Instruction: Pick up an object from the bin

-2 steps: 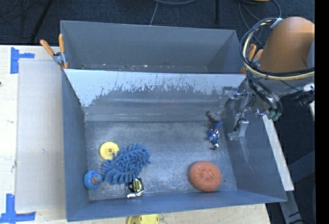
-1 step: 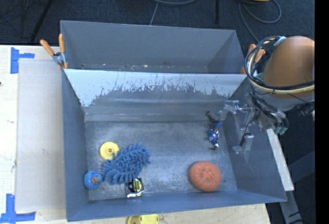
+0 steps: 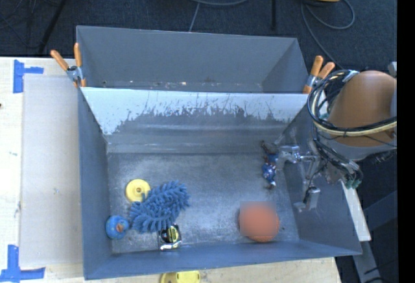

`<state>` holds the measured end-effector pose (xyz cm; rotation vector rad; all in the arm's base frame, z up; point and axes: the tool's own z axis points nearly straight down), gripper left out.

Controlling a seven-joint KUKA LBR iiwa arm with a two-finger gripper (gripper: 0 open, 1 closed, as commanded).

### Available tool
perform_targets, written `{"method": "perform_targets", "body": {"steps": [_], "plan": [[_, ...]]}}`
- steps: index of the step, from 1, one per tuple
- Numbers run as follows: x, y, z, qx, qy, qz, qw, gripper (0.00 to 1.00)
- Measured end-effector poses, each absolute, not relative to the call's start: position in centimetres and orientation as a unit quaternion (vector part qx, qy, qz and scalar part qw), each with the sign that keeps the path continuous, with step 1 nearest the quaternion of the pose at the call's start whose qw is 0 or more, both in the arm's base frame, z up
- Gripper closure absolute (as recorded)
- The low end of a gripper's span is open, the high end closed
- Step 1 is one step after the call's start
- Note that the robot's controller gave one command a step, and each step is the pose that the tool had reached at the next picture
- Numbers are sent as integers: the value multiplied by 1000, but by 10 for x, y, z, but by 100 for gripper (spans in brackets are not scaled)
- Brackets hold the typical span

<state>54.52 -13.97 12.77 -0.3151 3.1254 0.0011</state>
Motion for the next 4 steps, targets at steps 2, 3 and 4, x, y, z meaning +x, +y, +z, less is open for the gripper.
{"method": "perform_targets", "body": {"steps": [2, 3, 4], "plan": [[519, -113, 89, -168, 986, 1, 0, 0], [516, -96, 79, -82, 997, 0, -1, 0], [495, -77, 74, -204, 979, 1, -1, 0]]}}
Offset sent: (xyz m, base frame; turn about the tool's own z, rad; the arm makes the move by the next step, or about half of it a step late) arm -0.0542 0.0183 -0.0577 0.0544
